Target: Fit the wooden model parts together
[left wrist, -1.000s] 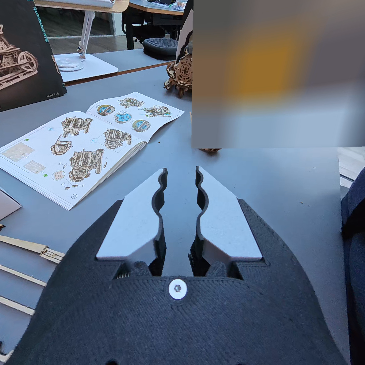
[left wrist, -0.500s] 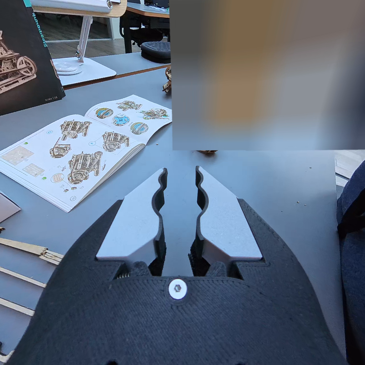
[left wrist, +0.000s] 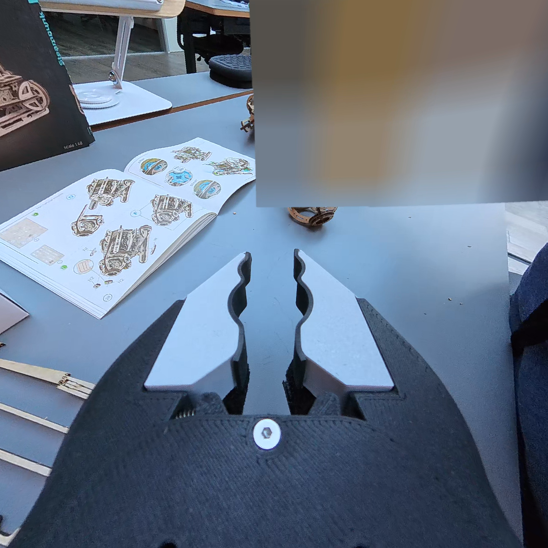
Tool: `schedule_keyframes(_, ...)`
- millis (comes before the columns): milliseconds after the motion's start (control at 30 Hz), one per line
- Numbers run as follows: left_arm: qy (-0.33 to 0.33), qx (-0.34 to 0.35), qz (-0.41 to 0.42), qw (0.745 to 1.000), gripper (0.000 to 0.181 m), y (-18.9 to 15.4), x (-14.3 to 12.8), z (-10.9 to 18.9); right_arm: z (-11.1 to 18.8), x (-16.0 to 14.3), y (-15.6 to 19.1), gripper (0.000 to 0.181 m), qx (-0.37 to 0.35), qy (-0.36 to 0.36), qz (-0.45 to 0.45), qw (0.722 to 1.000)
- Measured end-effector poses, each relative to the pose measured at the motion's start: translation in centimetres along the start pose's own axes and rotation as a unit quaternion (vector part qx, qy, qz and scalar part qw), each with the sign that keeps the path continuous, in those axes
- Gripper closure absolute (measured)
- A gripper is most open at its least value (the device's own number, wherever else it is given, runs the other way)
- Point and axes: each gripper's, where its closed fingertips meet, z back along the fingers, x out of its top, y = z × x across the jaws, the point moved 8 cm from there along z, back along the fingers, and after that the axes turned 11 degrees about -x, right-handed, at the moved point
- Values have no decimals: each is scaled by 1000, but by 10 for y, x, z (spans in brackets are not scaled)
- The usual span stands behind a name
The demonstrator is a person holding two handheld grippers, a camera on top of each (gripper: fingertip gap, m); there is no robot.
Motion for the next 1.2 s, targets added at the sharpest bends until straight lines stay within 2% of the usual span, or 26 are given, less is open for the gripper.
schedule_keyframes(300,11,0,6,1000,154,2,-3,-4,-1,11,0,118,23,5,4,1000)
schedule_keyframes(467,11,2,10,1000,154,4,-4,-4,9,19,-6,121,42,-26,3,999)
schedule_keyframes(567,17,4,10,1000,154,4,-6,-5,6,17,-4,117,56,-1,24,998)
schedule_keyframes(933,17,6,15,1000,154,6,-6,-5,1,17,0,124,33,24,55,998)
schedule_keyframes(1200,22,6,13,1000,154,6,-6,-6,15,24,0,124,8,7,53,999)
